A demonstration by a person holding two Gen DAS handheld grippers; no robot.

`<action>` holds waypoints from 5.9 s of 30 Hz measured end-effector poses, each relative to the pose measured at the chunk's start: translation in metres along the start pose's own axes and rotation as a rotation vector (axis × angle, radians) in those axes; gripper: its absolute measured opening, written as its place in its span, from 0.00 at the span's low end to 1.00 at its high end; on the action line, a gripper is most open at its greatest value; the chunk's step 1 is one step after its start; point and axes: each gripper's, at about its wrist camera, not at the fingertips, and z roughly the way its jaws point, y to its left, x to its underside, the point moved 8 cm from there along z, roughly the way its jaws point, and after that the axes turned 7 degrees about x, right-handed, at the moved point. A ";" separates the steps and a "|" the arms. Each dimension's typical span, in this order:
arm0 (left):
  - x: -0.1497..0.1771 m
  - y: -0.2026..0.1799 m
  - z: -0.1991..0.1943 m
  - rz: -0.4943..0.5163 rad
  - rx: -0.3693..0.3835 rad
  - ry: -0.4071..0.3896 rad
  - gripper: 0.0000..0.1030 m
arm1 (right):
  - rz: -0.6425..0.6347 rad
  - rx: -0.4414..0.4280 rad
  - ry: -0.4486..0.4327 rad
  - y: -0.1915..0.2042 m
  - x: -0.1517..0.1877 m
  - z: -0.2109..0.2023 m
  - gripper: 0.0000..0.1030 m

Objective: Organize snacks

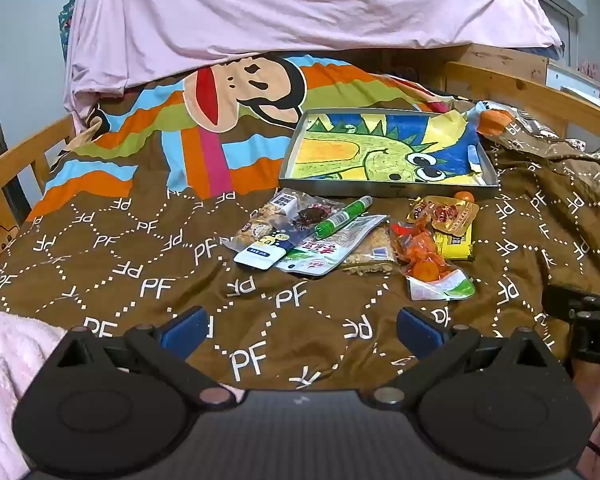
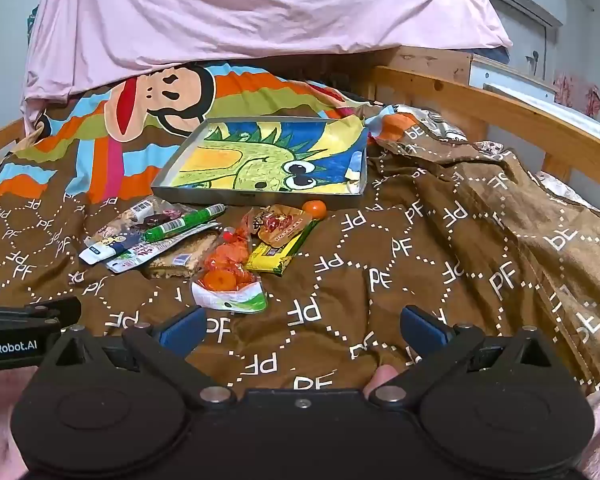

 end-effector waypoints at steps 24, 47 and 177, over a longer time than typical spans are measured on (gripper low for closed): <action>0.000 0.000 0.000 -0.005 0.004 0.003 1.00 | 0.000 -0.007 0.018 0.001 0.002 0.005 0.99; 0.000 0.000 0.000 -0.005 0.004 0.005 1.00 | 0.000 -0.008 0.025 0.000 0.003 0.005 0.99; -0.098 -0.009 0.233 0.246 0.638 0.308 0.61 | -0.427 -0.374 0.124 0.100 -0.024 0.162 0.69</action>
